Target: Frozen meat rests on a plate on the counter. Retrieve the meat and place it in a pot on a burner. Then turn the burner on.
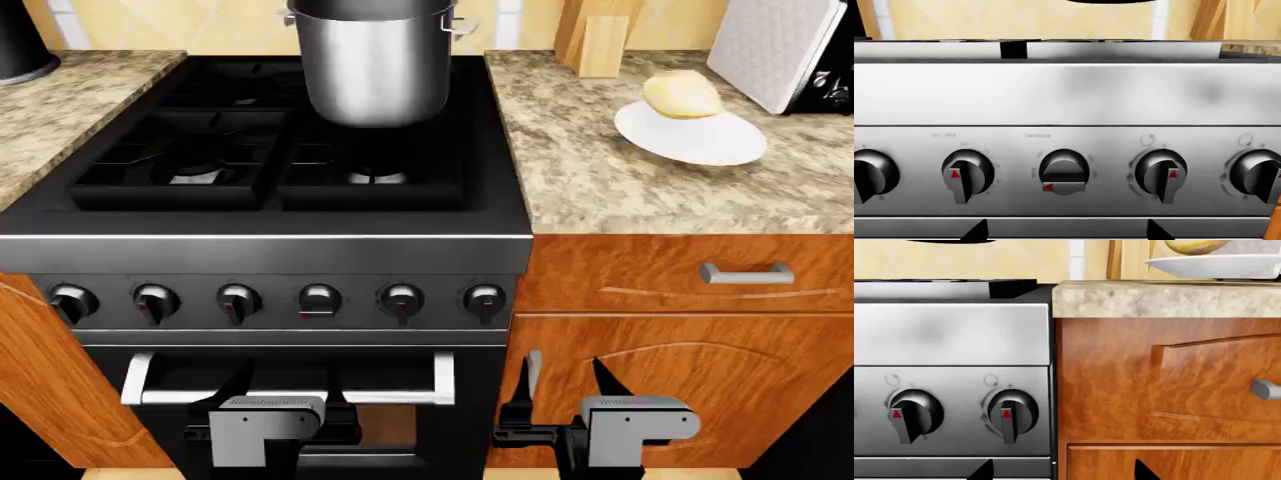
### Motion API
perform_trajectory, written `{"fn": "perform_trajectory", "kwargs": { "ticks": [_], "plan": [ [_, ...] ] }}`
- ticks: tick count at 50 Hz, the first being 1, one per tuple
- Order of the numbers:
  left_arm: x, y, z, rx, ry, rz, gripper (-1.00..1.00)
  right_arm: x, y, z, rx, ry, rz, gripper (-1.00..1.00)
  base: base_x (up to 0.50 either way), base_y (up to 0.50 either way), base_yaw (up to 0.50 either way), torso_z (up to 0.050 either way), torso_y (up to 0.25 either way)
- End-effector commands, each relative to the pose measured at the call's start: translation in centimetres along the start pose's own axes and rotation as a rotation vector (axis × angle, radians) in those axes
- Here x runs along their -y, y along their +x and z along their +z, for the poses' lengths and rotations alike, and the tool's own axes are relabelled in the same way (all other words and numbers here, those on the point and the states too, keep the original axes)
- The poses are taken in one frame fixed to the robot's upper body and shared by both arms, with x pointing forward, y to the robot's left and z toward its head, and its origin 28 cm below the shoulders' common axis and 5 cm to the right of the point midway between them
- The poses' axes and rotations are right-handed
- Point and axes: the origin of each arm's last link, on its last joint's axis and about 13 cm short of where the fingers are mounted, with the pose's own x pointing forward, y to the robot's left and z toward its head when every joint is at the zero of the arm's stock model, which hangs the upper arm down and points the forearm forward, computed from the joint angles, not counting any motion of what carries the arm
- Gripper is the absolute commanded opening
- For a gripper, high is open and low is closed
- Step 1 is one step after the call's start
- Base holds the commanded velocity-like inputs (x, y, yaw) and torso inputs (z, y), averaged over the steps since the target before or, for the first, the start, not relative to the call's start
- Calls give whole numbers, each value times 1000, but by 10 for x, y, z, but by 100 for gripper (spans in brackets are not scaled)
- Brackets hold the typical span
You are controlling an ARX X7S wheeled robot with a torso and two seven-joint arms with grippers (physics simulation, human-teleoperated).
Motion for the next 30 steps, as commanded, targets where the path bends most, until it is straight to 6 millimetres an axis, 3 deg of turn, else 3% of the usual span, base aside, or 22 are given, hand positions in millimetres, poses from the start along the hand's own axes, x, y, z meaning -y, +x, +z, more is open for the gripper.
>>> {"fn": "perform_trajectory", "kwargs": {
  "ticks": [1, 19, 30],
  "plan": [
    [0, 0, 0, 0, 0, 1, 100, 0, 0, 0, -2, -1, 0, 100, 0, 0, 0, 0, 0],
    [0, -1, 0, -2, 0, 5, 100, -1, -1, 0, -13, 0, 11, 100, 0, 0, 0, 0, 0],
    [0, 0, 1, -2, 2, 10, 100, -1, -1, -1, -21, -16, 14, 100, 0, -153, 0, 0, 0]
  ]
}}
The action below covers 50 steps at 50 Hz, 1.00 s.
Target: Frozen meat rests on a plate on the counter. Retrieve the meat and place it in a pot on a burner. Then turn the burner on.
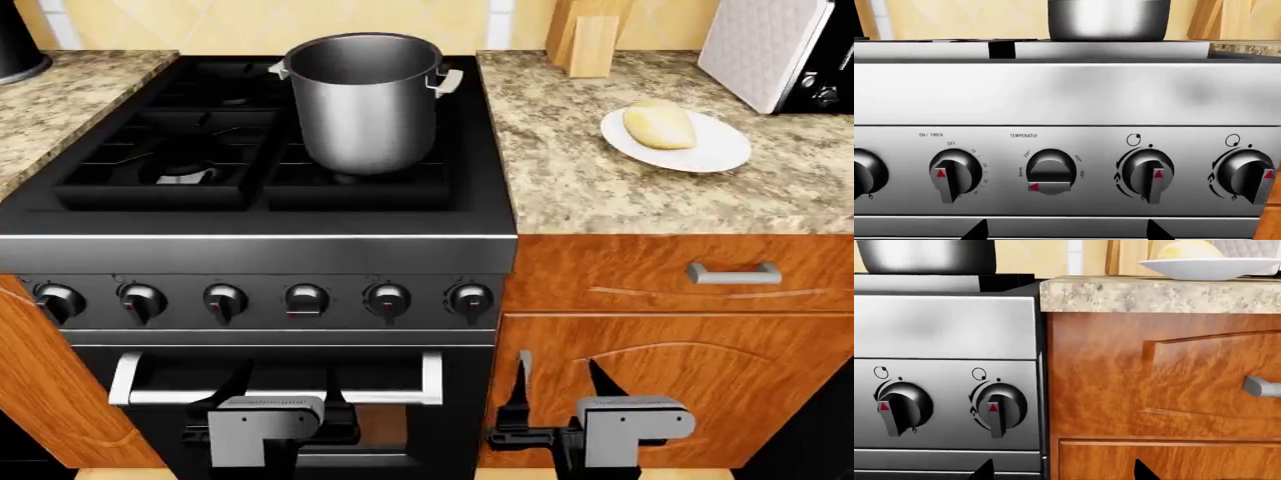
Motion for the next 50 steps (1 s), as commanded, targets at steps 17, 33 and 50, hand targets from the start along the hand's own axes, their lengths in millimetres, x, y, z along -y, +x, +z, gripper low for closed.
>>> {"fn": "perform_trajectory", "kwargs": {
  "ticks": [17, 33, 50],
  "plan": [
    [0, 0, 0, 0, -1, 4, 100, 0, 0, -1, -5, -12, 5, 100, 0, -286, 0, 0, 0],
    [0, 0, 0, -1, 0, 3, 100, 0, 0, -1, -6, -12, 6, 100, 0, -331, 0, 0, 0],
    [0, 0, 0, 0, 0, 3, 100, 0, 0, -1, -5, -12, 6, 100, 0, -344, 0, 0, 0]
  ]
}}
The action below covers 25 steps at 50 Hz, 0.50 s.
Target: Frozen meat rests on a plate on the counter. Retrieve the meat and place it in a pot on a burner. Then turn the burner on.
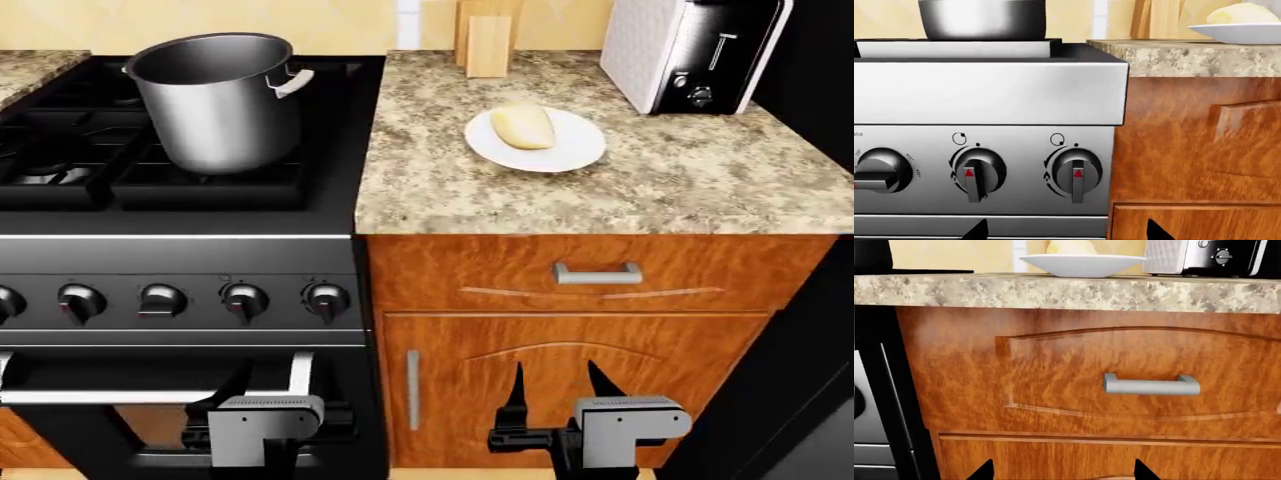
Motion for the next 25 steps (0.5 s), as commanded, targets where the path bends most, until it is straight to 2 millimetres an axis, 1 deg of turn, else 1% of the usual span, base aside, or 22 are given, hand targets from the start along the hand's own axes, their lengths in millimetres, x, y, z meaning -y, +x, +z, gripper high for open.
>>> {"fn": "perform_trajectory", "kwargs": {
  "ticks": [1, 5, 14, 25],
  "plan": [
    [0, 0, 0, 2, 1, -1, 100, 0, 0, 0, 1, 0, 0, 100, 0, -348, 0, 0, 0],
    [0, 0, 1, 7, 1, -4, 100, 0, 0, 0, 2, 0, 0, 100, 0, -312, 0, 0, 0],
    [0, 0, 1, 6, 4, -2, 100, 0, 0, 1, 7, 9, 3, 100, 0, 0, 0, 2, 0],
    [0, 0, 1, 6, 0, -4, 100, 0, 0, 1, 8, 16, 5, 100, 0, 0, 0, 47, 0]
  ]
}}
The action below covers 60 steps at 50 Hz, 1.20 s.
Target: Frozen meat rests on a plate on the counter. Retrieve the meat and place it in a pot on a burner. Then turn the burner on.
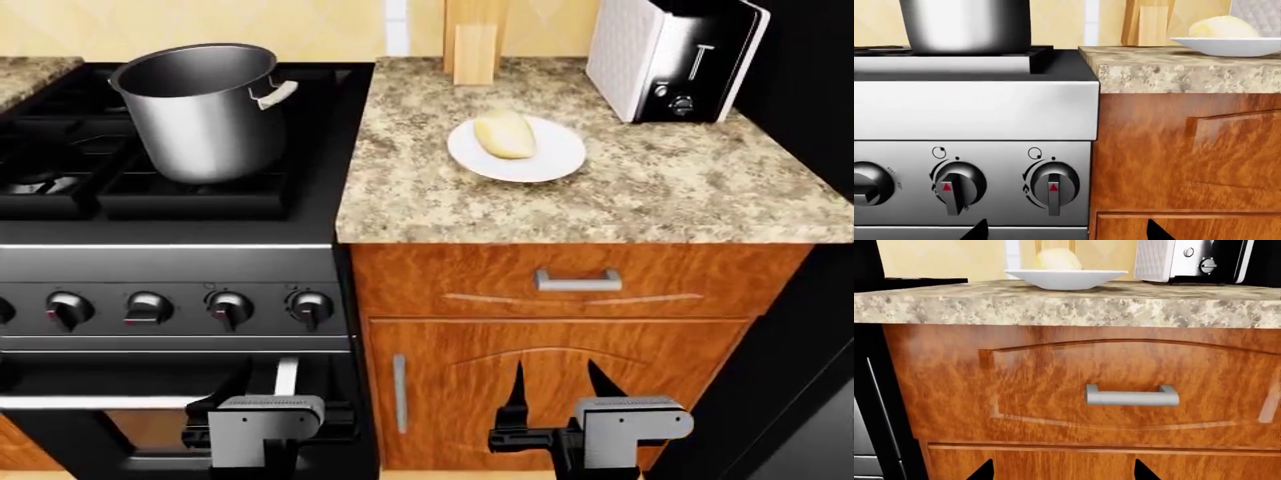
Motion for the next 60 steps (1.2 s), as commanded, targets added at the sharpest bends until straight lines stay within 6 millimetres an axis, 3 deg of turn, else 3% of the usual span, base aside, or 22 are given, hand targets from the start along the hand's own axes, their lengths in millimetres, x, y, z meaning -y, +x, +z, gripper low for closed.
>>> {"fn": "perform_trajectory", "kwargs": {
  "ticks": [1, 56, 60],
  "plan": [
    [0, 0, 0, -1, 0, 1, 100, 0, 0, 0, 2, 7, 2, 100, 0, 0, 0, 50, 0],
    [-1, 1, 1, 4, 0, 14, 100, 0, 0, 0, 3, 11, -8, 100, 0, 0, 0, 50, 0],
    [-2, -1, 4, 16, -14, 31, 100, 2, 1, 3, 26, 68, -4, 100, 0, 0, 0, 0, 0]
  ]
}}
